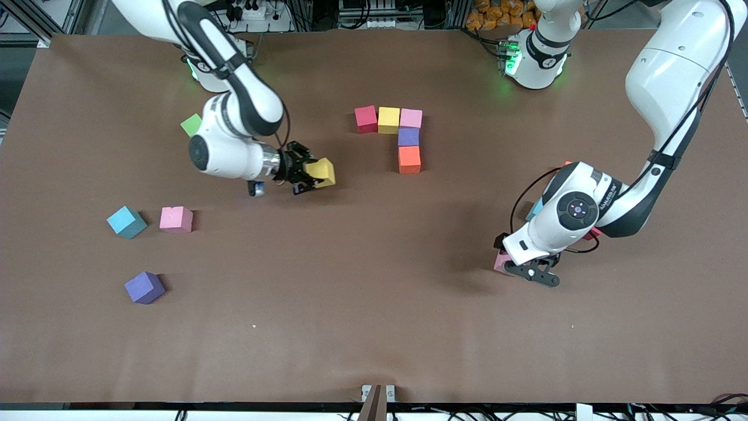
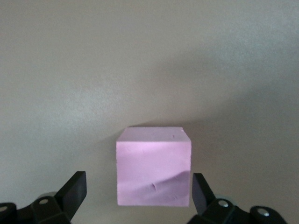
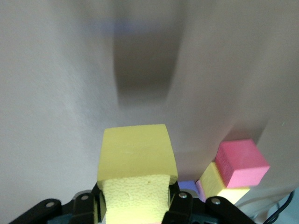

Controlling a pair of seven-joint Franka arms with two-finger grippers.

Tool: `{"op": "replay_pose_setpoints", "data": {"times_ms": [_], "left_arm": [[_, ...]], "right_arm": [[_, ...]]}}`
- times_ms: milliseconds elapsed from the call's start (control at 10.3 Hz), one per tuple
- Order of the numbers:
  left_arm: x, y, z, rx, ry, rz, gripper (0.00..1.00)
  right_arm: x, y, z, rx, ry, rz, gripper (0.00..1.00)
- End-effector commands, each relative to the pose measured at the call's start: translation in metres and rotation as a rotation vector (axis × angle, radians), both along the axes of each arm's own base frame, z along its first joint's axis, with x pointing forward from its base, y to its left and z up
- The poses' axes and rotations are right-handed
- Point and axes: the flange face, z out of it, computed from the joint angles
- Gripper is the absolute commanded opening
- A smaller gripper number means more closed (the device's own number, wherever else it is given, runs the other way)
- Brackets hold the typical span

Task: Form number 2 with 11 blocks
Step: 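Reach the left gripper to the pink cube while the right gripper lifts the yellow cube, then grasp the pink cube with the left gripper while the right gripper carries the yellow cube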

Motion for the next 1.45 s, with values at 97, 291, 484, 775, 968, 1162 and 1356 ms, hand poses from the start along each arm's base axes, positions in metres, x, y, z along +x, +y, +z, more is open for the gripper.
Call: {"op": "replay_pose_setpoints", "data": {"times_ms": [97,291,484,775,968,1162,1356], "left_arm": [[0.003,-0.03,-0.006,-0.013,0.02,-0.038,1.0],[0.003,-0.024,-0.015,-0.002,0.029,-0.031,1.0],[0.008,-0.004,-0.023,0.029,0.031,-0.024,1.0],[0.01,0.0,-0.027,0.031,0.033,-0.014,1.0],[0.016,-0.009,-0.017,0.019,0.014,-0.01,1.0],[0.017,-0.013,-0.015,0.018,0.009,-0.013,1.0],[0.018,-0.003,-0.019,0.029,0.014,0.003,1.0]], "right_arm": [[-0.019,0.051,-0.008,-0.013,0.03,-0.105,0.0],[-0.034,0.07,-0.013,-0.02,0.039,-0.108,0.0],[-0.045,0.086,-0.024,-0.036,0.017,-0.124,0.0],[-0.056,0.117,-0.027,-0.028,0.028,-0.114,0.0],[-0.058,0.134,-0.028,-0.021,0.028,-0.136,0.0],[-0.059,0.144,-0.029,-0.017,0.015,-0.136,0.0],[-0.064,0.149,-0.031,-0.017,0.009,-0.13,0.0]]}}
